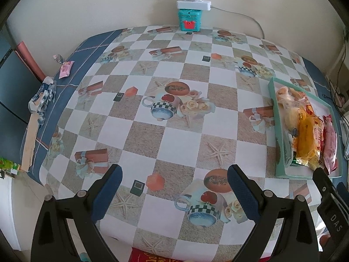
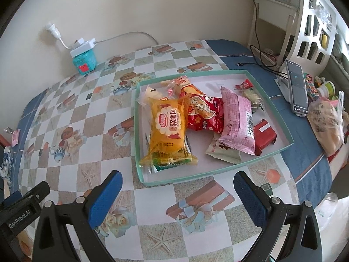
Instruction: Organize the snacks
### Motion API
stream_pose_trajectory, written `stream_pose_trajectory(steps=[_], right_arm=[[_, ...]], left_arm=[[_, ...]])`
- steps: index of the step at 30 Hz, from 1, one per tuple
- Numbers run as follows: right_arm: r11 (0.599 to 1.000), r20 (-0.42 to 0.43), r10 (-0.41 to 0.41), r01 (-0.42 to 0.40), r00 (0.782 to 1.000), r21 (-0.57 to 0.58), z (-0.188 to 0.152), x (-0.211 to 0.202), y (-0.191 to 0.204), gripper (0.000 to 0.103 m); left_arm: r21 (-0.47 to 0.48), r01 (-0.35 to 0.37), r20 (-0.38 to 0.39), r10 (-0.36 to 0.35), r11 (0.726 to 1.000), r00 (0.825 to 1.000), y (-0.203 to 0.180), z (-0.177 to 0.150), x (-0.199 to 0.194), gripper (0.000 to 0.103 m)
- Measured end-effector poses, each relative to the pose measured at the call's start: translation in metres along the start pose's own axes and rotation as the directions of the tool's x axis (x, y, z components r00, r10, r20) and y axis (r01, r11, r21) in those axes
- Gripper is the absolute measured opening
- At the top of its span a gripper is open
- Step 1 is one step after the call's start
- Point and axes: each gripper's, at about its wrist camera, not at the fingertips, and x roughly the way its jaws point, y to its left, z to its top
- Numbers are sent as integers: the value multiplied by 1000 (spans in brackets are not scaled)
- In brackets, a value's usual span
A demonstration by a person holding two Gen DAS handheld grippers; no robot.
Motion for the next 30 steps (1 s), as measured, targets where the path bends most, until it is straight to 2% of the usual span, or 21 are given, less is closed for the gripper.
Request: stream_pose_trajectory(steps=[30], right_arm=[[1000,-22,-3,3,1000,-15,-2,11,5,103]], left_arm=[[-16,-6,-13,6,1000,1000,5,2,6,97]])
